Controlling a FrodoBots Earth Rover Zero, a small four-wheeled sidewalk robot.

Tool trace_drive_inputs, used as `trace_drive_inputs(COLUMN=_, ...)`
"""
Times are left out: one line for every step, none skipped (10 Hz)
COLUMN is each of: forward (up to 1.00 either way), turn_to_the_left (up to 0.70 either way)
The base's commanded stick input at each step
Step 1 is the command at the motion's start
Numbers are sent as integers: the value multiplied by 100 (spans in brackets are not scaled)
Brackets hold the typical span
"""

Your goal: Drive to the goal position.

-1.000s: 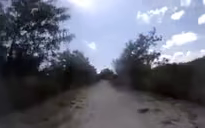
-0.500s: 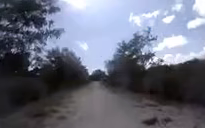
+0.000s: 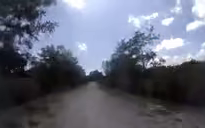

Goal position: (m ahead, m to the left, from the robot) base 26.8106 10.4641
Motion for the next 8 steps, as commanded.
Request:
trace_drive_inputs(forward=85, turn_to_the_left=0)
trace_drive_inputs(forward=85, turn_to_the_left=0)
trace_drive_inputs(forward=85, turn_to_the_left=0)
trace_drive_inputs(forward=85, turn_to_the_left=9)
trace_drive_inputs(forward=85, turn_to_the_left=25)
trace_drive_inputs(forward=85, turn_to_the_left=20)
trace_drive_inputs(forward=85, turn_to_the_left=0)
trace_drive_inputs(forward=85, turn_to_the_left=0)
